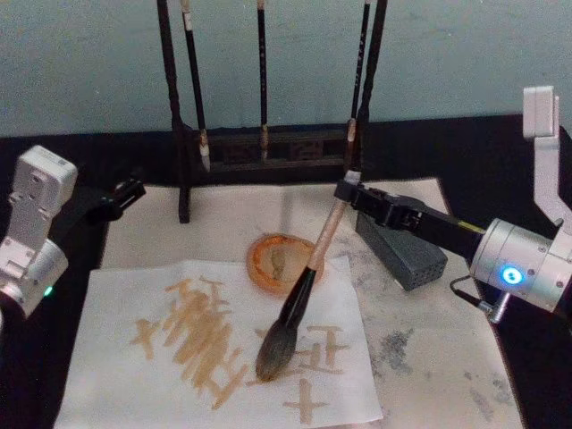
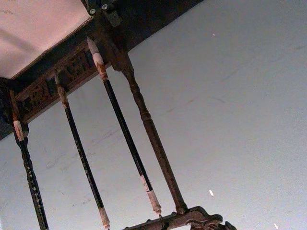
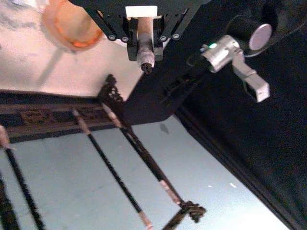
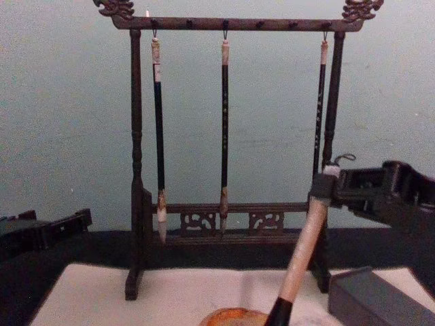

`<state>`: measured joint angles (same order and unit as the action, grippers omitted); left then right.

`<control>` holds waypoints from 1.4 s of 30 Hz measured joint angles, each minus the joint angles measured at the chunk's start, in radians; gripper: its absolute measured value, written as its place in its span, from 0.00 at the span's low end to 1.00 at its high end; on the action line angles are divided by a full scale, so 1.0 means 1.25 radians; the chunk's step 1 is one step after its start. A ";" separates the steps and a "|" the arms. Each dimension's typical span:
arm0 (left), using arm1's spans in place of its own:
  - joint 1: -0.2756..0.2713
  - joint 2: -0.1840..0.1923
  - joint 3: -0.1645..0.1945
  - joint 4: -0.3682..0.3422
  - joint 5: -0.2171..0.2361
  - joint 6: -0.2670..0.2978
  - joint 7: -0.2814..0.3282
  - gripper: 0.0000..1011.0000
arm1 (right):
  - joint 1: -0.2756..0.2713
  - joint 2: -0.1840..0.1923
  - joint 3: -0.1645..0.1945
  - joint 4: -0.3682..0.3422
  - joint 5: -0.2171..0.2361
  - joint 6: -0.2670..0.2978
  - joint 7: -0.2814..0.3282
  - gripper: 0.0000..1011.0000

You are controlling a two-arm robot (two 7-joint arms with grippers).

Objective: Pick up the brush from the inkstone, write on the paper, then place the brush back to its original position.

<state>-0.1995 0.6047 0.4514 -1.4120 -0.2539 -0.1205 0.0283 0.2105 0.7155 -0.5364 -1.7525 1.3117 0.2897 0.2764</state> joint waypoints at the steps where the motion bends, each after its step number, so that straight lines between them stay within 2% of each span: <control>1: 0.000 0.000 0.000 0.000 0.000 0.000 0.000 0.99 | 0.000 0.003 -0.001 0.005 0.000 -0.004 -0.005 0.20; 15: 0.000 0.000 0.000 0.000 0.000 0.000 0.000 0.99 | 0.002 0.025 -0.014 0.024 -0.013 -0.040 -0.032 0.20; 32: 0.000 0.000 0.000 0.000 0.000 0.000 0.000 0.99 | -0.026 0.068 0.021 -0.014 0.008 -0.061 -0.030 0.20; 42: 0.000 0.000 0.000 0.000 0.000 0.000 0.000 0.99 | -0.036 0.078 0.027 -0.048 0.023 -0.070 -0.019 0.20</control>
<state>-0.1995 0.6047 0.4514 -1.4120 -0.2539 -0.1205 0.0283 0.1657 0.8135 -0.5032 -1.8127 1.3399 0.2027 0.2520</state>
